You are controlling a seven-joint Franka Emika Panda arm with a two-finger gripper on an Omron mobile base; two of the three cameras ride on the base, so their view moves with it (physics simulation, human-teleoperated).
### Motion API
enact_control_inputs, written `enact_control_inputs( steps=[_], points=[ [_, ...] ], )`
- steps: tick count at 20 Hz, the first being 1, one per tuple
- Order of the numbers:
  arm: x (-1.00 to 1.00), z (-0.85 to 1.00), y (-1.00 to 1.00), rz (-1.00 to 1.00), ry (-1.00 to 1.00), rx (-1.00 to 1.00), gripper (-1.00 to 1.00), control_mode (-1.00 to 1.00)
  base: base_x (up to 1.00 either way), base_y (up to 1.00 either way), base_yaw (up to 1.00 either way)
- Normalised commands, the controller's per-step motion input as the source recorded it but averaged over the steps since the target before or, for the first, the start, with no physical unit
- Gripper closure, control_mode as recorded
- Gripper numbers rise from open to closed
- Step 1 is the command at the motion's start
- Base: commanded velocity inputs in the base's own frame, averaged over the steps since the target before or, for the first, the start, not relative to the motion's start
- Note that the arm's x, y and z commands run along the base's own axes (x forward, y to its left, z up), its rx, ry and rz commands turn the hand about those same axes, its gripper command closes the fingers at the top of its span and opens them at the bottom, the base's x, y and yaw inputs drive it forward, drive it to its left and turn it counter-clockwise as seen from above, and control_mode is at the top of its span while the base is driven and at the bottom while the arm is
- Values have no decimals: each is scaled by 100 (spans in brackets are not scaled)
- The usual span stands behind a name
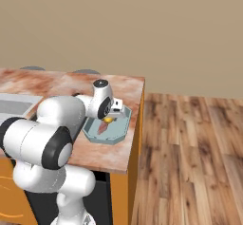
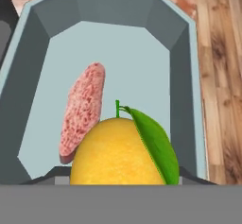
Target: Place one lemon and one steak in each tupperware on the nearby counter, to pack two identical lunches.
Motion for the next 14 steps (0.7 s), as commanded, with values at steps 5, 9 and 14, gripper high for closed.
enact_control_inputs(
  steps=[5,9,14],
  points=[
    [22,-21,0,0,0,-1,100,-100,0,0,0],
    [23,-19,0,0,0,0,100,-100,0,0,0],
    [21,-25,0,0,0,0,100,-100,0,0,0]
  ],
)
